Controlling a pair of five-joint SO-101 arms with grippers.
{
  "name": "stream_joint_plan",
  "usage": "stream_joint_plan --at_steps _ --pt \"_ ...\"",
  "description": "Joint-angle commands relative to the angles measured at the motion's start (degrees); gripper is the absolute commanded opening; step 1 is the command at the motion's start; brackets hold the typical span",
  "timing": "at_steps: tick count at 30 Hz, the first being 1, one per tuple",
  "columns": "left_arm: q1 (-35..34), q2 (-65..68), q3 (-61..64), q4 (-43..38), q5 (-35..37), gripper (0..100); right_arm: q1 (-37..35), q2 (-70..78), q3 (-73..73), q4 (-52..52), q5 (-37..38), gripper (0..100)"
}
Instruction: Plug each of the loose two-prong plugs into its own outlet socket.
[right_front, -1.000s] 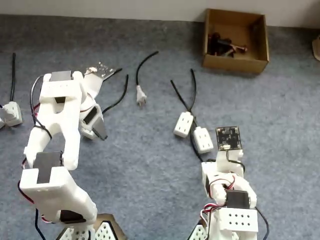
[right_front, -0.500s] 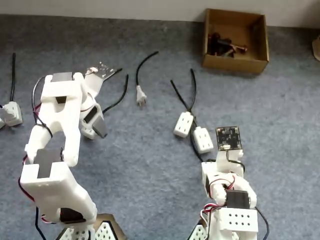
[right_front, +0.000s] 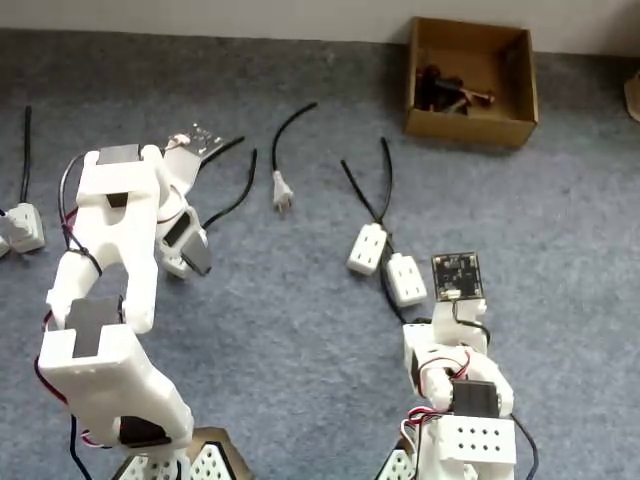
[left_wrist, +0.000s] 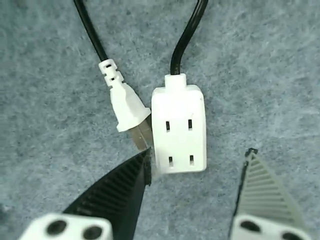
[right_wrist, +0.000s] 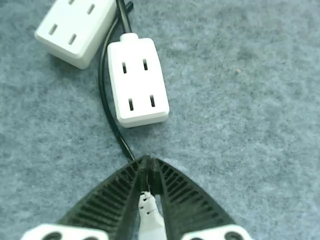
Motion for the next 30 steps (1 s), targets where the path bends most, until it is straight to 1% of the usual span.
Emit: stream_joint_plan --at_steps 1,19,24,27,30 --pt "-1.3 -0.4 0.0 -0.4 -0.6 27 -0.5 -0.5 -0.3 -0.9 0.8 0.9" --pt "-1.3 -0.3 0.0 0.0 -0.4 27 -0.5 -0.5 -0.3 -0.9 0.8 0.9" --pt "-1.3 3.5 -0.6 0.1 -0.2 27 -0.5 -0.5 -0.3 -0.9 0.8 0.9" --pt "-1.0 4.4 -2.0 0.1 1.7 25 -0.5 -0.5 -0.3 -0.9 0.8 0.9" --pt "-0.6 4.7 -3.0 0.1 1.8 25 -0.5 -0.5 -0.3 -0.9 0.8 0.9"
